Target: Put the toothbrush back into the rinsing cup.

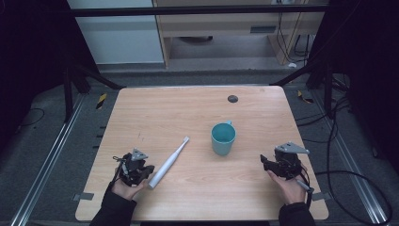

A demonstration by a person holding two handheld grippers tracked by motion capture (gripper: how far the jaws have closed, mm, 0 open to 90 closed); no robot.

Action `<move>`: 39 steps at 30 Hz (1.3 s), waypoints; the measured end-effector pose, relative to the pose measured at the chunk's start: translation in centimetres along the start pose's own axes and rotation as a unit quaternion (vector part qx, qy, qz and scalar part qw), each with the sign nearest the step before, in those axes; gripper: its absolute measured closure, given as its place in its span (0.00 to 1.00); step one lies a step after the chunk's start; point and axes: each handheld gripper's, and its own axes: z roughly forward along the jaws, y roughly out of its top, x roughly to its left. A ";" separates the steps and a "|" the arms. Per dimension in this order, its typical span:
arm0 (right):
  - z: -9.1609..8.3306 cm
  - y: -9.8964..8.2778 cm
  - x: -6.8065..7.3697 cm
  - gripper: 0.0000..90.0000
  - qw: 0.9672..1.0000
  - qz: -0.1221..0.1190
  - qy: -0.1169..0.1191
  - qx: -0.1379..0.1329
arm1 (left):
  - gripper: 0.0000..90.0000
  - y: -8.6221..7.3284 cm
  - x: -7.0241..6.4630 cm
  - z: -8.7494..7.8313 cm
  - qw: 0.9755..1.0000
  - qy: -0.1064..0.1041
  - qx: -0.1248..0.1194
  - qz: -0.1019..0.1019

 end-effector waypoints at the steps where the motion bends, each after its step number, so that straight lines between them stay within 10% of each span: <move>1: 0.0 0.0 0.0 0.43 1.000 0.000 0.001 0.000 | 0.99 0.0 0.0 0.0 1.000 0.000 0.000 0.000; 14: 0.0 0.0 -0.1 0.43 1.000 0.000 0.000 0.000 | 0.96 0.1 -0.1 -0.1 1.000 -0.002 -0.004 0.001; 24: -0.1 -0.2 -0.4 0.42 1.000 0.010 -0.002 0.001 | 0.62 2.6 0.1 -1.3 0.998 -0.021 -0.048 0.021; 39: -0.3 -0.2 -1.1 0.40 1.000 0.017 -0.009 -0.002 | 0.41 5.9 -0.8 0.4 0.997 -0.044 0.017 0.065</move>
